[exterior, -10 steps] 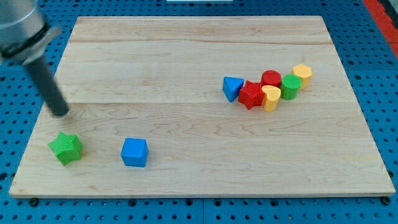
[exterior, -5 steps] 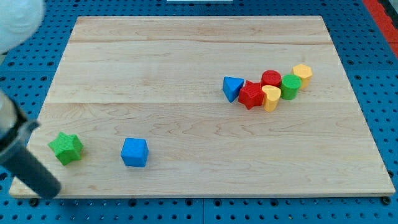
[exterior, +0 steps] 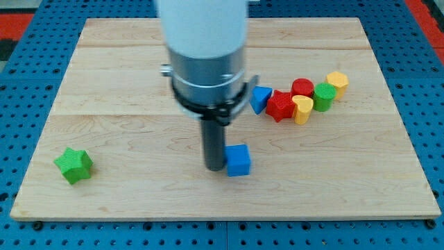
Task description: Place the blue cube vertically below the green circle
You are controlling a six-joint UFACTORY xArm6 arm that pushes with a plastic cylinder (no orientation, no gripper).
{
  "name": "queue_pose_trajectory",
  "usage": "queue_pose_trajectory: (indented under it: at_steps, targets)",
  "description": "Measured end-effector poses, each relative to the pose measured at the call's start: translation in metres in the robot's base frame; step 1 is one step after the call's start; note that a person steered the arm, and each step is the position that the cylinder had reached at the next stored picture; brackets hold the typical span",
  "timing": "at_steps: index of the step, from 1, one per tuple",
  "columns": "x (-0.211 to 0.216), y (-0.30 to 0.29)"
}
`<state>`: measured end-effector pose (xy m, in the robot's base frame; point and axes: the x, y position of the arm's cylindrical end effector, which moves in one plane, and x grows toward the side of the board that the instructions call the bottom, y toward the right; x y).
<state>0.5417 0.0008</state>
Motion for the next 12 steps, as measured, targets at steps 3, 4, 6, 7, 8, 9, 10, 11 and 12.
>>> queue_pose_trajectory:
  at_steps: [3, 4, 6, 7, 8, 9, 10, 11, 12]
  targets:
    - [0.020, 0.176]
    - [0.053, 0.185]
    - [-0.002, 0.199]
    - [-0.053, 0.192]
    - [-0.097, 0.190]
    - [-0.060, 0.199]
    - [0.024, 0.151]
    - [0.049, 0.046]
    - [0.055, -0.067]
